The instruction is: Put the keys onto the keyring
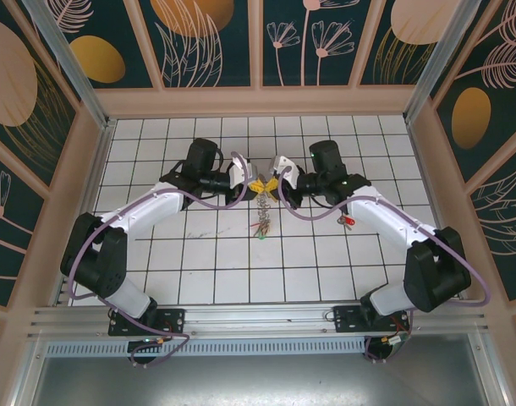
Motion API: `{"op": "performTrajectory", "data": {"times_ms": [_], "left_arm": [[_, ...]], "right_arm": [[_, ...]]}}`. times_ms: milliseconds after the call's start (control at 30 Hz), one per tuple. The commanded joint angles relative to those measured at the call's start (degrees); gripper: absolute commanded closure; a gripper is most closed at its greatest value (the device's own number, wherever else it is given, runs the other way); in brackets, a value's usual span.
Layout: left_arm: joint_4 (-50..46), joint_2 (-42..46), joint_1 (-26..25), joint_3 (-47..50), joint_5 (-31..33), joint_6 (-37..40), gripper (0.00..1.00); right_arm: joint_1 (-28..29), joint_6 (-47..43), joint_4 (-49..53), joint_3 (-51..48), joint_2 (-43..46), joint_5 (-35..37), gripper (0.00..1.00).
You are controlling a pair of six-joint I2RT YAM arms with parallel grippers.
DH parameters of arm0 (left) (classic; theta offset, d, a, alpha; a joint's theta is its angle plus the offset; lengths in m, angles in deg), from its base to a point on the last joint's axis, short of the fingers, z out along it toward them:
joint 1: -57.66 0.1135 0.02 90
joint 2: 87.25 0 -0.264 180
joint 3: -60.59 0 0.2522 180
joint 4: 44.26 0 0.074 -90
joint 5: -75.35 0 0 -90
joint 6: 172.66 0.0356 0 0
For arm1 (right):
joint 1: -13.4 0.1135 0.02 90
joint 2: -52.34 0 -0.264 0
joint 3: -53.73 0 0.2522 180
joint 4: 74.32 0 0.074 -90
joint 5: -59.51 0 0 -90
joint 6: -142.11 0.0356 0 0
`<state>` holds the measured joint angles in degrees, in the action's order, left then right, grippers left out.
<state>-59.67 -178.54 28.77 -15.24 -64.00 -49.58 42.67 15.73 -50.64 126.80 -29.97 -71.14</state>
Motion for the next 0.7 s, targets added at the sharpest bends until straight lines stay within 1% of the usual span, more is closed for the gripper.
{"op": "performTrajectory", "data": {"times_ms": [0,33,100,167,300,367,533,667], "left_arm": [[-3.1,-0.1,-0.4,-1.6,0.0,2.6,0.93],[-3.0,0.0,-0.4,-1.7,-0.2,2.7,1.00],[-1.8,0.3,-0.4,-1.1,-1.3,2.2,1.00],[1.2,0.7,-0.4,0.0,-3.6,0.8,1.00],[9.6,1.6,-0.4,2.7,-9.5,-4.1,1.00],[13.6,2.2,-0.3,3.9,-11.6,-6.6,1.00],[21.4,2.7,-0.4,6.0,-16.0,-11.4,1.00],[24.5,2.8,-0.4,6.0,-17.2,-13.2,1.00]], "right_arm": [[0.8,-2.0,2.4,3.8,-0.3,1.8,1.00],[1.0,-2.3,3.3,4.3,-0.4,2.4,1.00],[1.1,-2.6,3.9,4.6,-0.2,2.8,1.00],[0.9,-3.0,2.2,3.2,0.5,2.0,0.99],[-0.9,-1.5,-3.5,-0.4,1.0,-4.3,0.95],[-1.8,-0.7,-4.5,-0.9,0.8,-7.0,0.92],[-3.2,-0.2,-6.4,-1.8,0.7,-11.8,0.92],[-4.0,0.1,-7.0,-2.2,0.3,-13.6,0.91]]}}
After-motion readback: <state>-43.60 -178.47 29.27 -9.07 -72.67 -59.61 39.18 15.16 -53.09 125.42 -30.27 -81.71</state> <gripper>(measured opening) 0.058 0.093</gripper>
